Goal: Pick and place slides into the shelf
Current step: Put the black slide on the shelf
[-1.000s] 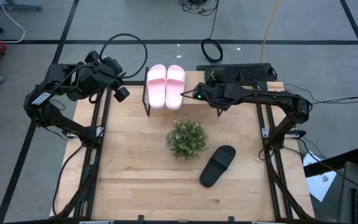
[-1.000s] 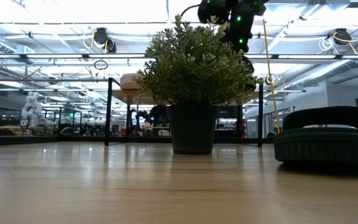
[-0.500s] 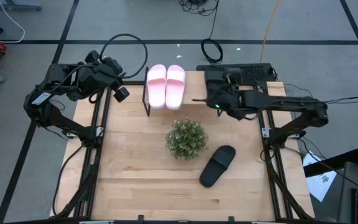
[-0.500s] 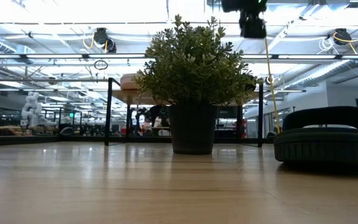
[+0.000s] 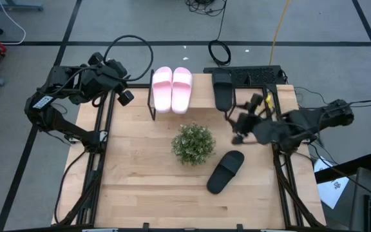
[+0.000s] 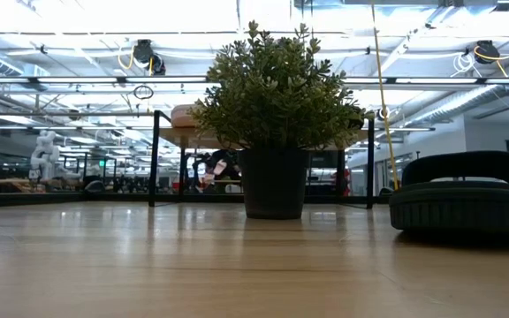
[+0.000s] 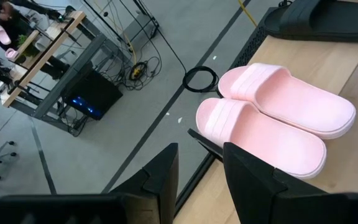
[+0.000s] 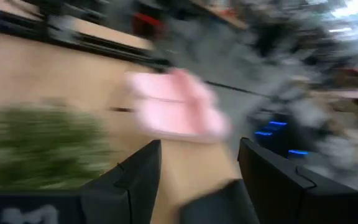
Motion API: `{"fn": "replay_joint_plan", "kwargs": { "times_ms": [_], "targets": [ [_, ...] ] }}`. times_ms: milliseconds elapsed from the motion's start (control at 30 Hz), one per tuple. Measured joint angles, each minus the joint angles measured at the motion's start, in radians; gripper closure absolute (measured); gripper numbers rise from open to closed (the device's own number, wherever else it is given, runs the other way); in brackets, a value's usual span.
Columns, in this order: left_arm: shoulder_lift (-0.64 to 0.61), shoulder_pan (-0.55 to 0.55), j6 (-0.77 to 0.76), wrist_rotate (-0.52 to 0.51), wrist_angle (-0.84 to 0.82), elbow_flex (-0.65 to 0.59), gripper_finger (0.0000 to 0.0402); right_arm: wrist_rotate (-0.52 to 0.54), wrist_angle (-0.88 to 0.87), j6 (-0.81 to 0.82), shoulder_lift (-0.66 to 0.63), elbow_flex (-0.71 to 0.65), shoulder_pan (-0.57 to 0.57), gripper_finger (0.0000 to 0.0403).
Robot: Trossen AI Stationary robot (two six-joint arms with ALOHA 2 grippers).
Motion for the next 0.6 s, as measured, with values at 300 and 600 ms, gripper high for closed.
{"fn": "replay_joint_plan", "kwargs": {
  "times_ms": [300, 600],
  "targets": [
    [0.000, 0.000, 0.006, 0.001, 0.000, 0.000, 0.0268, -0.482, -0.295, 0.577, 0.047, 0.001, 0.163, 0.0200],
    [0.000, 0.000, 0.026, 0.001, 0.000, 0.000, 0.0268, -0.702, -0.327, 0.843, 0.185, 0.001, 0.201, 0.0200]
  ]
}}
